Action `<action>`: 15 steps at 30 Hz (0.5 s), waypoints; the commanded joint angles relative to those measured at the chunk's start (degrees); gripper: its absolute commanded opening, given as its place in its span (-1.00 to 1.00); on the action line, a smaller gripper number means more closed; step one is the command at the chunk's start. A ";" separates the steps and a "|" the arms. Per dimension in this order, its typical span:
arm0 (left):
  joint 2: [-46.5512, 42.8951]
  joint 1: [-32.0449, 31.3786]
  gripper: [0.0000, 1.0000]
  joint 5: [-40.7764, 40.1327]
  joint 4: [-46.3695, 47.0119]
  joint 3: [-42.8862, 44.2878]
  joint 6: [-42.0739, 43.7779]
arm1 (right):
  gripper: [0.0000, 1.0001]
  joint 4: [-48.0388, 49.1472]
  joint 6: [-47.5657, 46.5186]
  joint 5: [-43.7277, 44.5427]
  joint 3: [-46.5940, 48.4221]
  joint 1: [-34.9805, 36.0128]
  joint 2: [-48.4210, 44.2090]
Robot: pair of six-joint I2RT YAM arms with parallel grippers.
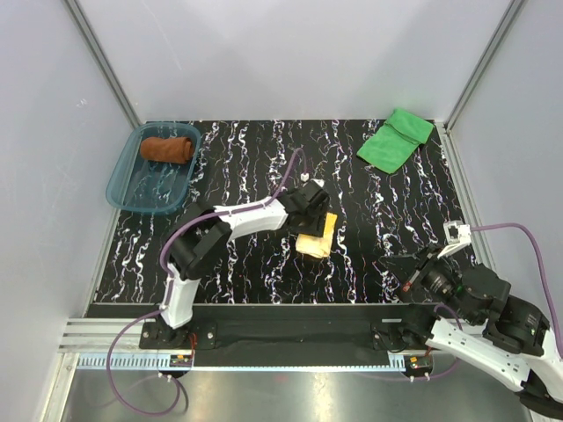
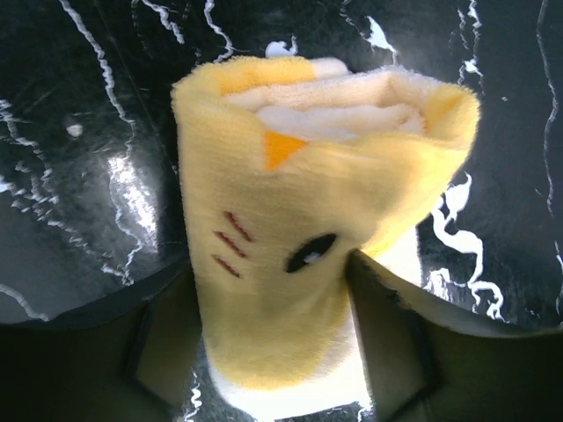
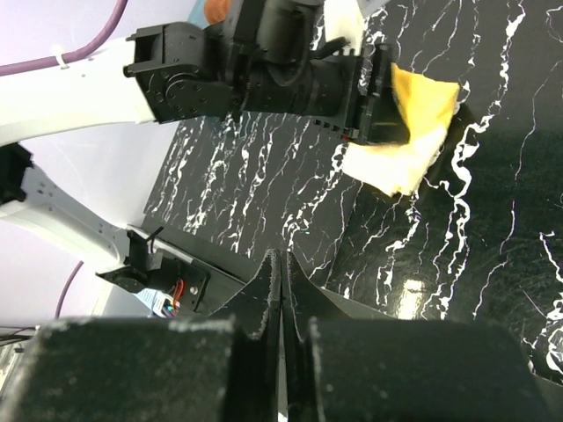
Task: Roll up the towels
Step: Place the rolled towel into the container
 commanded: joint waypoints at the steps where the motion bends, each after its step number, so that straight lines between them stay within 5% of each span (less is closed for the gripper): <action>1: -3.52 3.16 0.12 5.69 7.94 -6.29 -2.11 | -1.00 1.51 -0.29 1.20 1.69 -0.30 1.82; 6: -4.40 5.72 -0.68 13.35 16.47 -12.82 -4.49 | -1.00 1.68 -0.20 1.46 1.78 -0.21 2.35; 7: -4.58 6.16 -1.00 13.97 17.10 -13.78 -4.49 | -1.00 1.68 -0.20 1.37 1.78 -0.21 2.44; 15: -15.37 12.74 -1.00 19.77 23.07 -18.00 -5.90 | -1.00 3.88 -0.91 0.93 1.78 -0.21 4.81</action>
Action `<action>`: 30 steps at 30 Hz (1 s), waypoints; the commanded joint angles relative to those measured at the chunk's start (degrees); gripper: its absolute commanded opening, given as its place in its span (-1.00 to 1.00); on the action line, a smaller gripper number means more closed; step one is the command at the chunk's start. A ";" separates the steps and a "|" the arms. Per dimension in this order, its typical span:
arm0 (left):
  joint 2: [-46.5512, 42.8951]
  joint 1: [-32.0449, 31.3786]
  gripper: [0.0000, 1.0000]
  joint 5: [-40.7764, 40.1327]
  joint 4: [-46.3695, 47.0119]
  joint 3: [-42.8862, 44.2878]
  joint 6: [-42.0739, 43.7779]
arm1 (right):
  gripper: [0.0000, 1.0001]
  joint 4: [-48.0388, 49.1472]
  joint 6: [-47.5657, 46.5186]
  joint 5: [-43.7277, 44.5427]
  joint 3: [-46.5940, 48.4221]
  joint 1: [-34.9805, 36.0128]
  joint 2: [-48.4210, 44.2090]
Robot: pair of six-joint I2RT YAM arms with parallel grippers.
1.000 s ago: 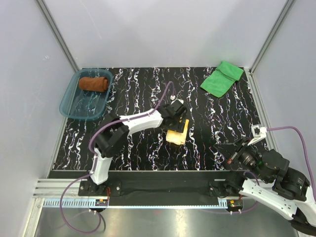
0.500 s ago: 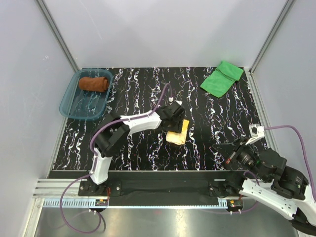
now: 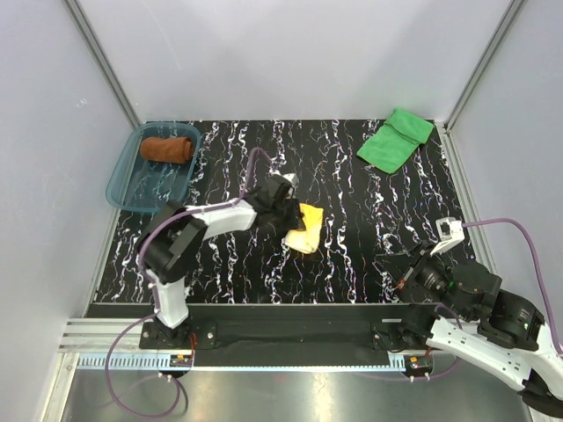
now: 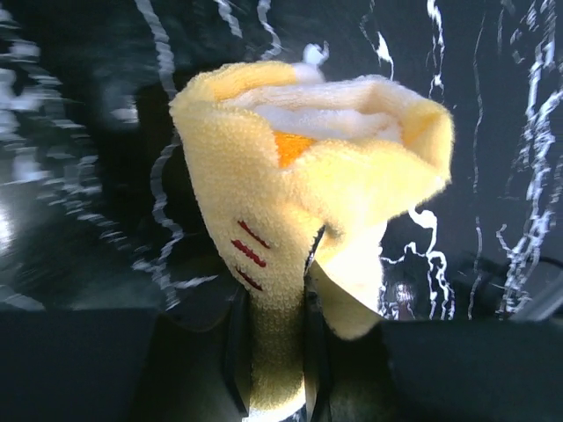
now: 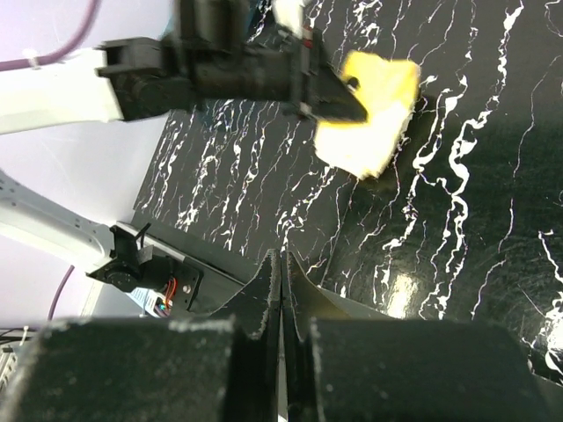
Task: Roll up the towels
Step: Place the rolled towel into the container
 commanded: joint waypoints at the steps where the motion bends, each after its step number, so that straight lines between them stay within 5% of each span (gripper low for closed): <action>1: -9.98 6.25 -1.00 3.29 4.98 -1.07 -1.24 | -1.00 3.51 -1.02 0.95 1.84 -0.30 1.99; 9: -27.11 22.08 -1.00 4.26 15.14 -6.75 -9.14 | -1.00 6.23 -1.46 -0.63 2.28 -0.30 5.33; 14: -33.12 37.63 -1.00 6.19 21.93 -11.09 -17.22 | -1.00 7.38 -0.76 -2.12 1.50 -0.21 5.86; 20: -30.59 52.23 -1.00 4.53 48.81 -23.92 -33.91 | -1.00 8.08 -0.40 -2.65 0.70 -0.21 6.91; 30: -16.80 58.74 -1.00 -3.47 50.59 -20.85 -37.81 | -1.00 4.75 0.39 -1.86 1.84 -0.21 6.65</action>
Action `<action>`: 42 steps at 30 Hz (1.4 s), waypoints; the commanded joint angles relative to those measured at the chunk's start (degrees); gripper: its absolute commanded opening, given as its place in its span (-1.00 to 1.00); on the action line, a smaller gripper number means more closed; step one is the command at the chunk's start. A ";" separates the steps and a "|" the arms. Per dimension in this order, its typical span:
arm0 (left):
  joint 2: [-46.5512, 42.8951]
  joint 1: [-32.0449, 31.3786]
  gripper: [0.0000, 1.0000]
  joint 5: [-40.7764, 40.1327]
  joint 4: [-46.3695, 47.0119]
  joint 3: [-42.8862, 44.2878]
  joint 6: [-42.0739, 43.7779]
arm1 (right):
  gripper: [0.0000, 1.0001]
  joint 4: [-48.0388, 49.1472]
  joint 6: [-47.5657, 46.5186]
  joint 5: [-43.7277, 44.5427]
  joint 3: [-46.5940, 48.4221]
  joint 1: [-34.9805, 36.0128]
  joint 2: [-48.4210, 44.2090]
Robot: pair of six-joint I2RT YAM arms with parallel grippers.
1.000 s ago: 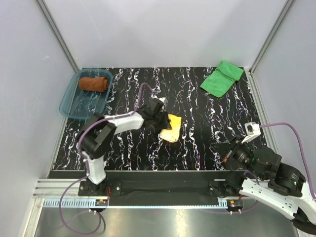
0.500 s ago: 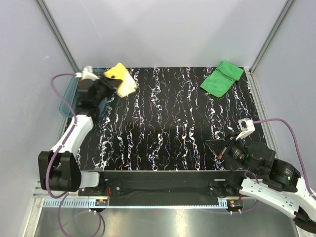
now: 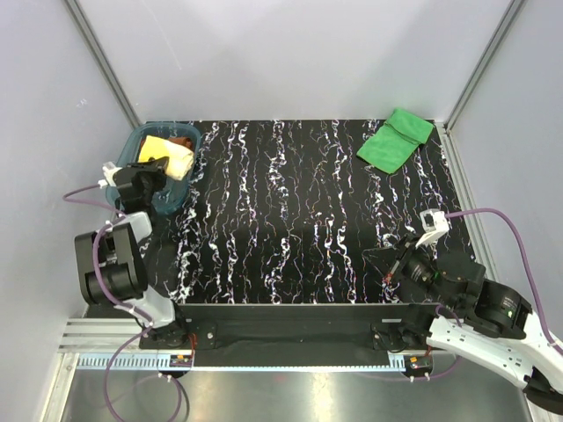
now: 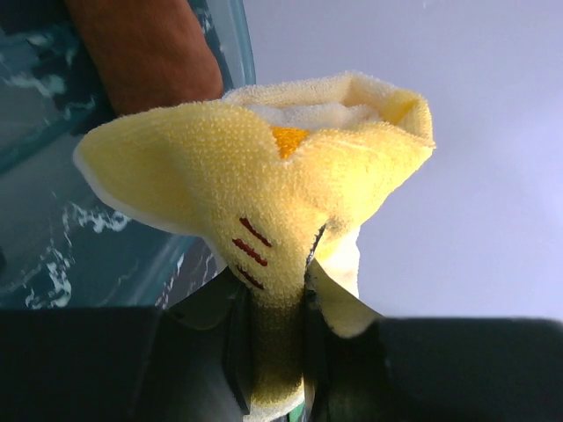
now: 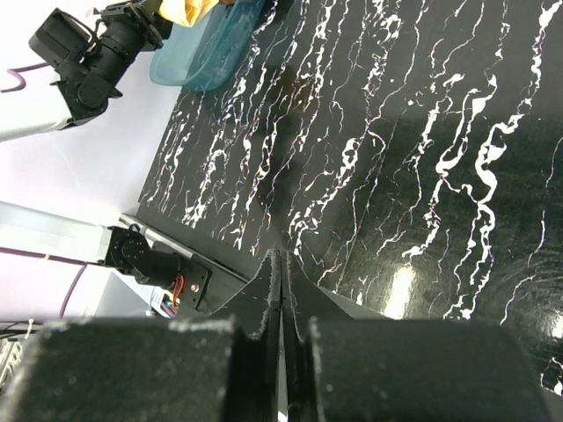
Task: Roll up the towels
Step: Place the rolled towel into the container
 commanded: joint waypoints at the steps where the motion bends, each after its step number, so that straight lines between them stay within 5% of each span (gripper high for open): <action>1: 3.24 2.55 -1.00 -3.10 9.22 3.45 -2.18 | -1.00 -1.81 0.74 0.57 1.80 -0.21 -0.49; 15: 22.40 4.49 -0.92 3.14 0.79 18.93 2.39 | -1.00 0.11 0.12 1.27 0.48 -0.21 2.22; 19: 22.94 4.23 -0.81 1.57 -9.22 21.30 2.47 | -1.00 1.86 -0.49 1.19 0.48 -0.21 4.16; 23: 22.67 4.05 -0.30 -1.78 -23.17 24.98 4.67 | -1.00 2.92 -0.84 1.01 0.57 -0.21 5.48; 25: 23.29 3.96 0.14 -1.60 -24.43 25.70 5.02 | -1.00 3.62 -0.76 0.75 0.48 -0.30 5.92; 27: 24.87 3.96 0.32 -1.17 -27.68 27.45 5.02 | -1.00 3.98 -0.76 0.57 0.31 -0.30 5.92; 33: 24.87 4.05 0.47 -2.04 -31.99 27.46 2.13 | -1.00 3.45 -0.76 0.31 0.92 -0.30 6.10; 37: 24.26 4.05 0.49 -1.69 -43.73 31.05 1.07 | -1.00 2.93 -0.58 0.57 1.36 -0.21 5.48; 42: 17.24 4.49 0.52 -3.18 -46.14 28.69 0.46 | -1.00 2.66 -0.58 0.31 1.80 -0.30 5.57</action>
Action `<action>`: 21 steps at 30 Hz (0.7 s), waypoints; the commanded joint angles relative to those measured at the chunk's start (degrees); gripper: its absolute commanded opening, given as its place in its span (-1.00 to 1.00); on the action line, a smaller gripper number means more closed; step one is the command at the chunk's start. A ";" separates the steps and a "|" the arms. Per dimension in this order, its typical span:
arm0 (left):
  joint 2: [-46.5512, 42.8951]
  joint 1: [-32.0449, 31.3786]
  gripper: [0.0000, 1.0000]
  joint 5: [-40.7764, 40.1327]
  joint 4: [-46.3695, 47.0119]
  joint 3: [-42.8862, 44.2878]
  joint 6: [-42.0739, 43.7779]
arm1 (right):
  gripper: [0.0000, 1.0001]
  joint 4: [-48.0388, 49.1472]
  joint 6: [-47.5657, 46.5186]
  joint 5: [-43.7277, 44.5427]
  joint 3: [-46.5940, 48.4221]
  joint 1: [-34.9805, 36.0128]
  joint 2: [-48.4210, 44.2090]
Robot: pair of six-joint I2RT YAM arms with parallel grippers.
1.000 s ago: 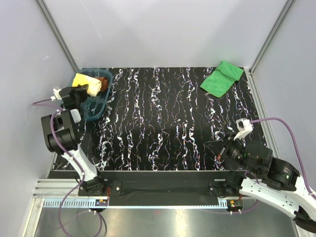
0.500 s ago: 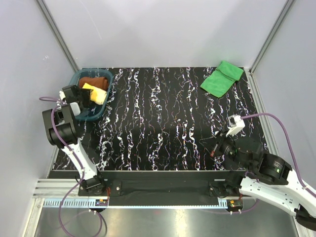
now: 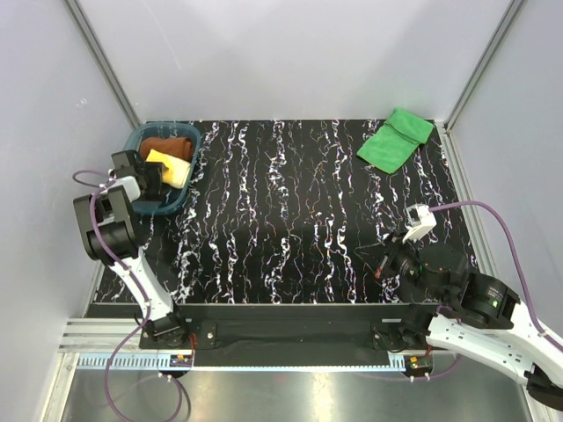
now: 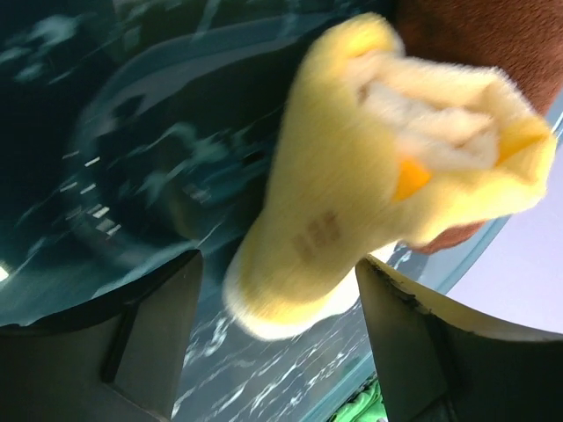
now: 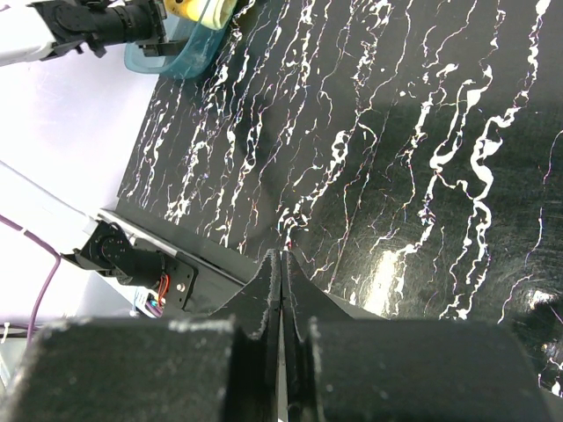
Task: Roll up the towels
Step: Place the rolled towel into the container
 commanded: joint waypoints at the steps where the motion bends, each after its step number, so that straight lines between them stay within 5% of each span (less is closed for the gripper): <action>1: -7.10 0.66 0.52 -2.72 -5.38 -0.01 -0.29 | -1.00 1.07 -0.27 -0.13 1.78 -0.30 0.08; 10: -11.50 2.43 0.54 2.98 -9.23 10.60 4.10 | -0.92 -1.39 0.25 3.90 3.97 -0.21 2.44; 15: -16.24 1.64 0.55 4.65 -8.02 11.41 6.39 | -0.89 -7.54 1.22 9.53 12.49 -0.47 21.91; 21: -15.29 -0.91 0.49 5.18 -8.11 15.19 13.95 | -1.00 -1.76 -4.05 -1.06 18.47 -12.76 31.27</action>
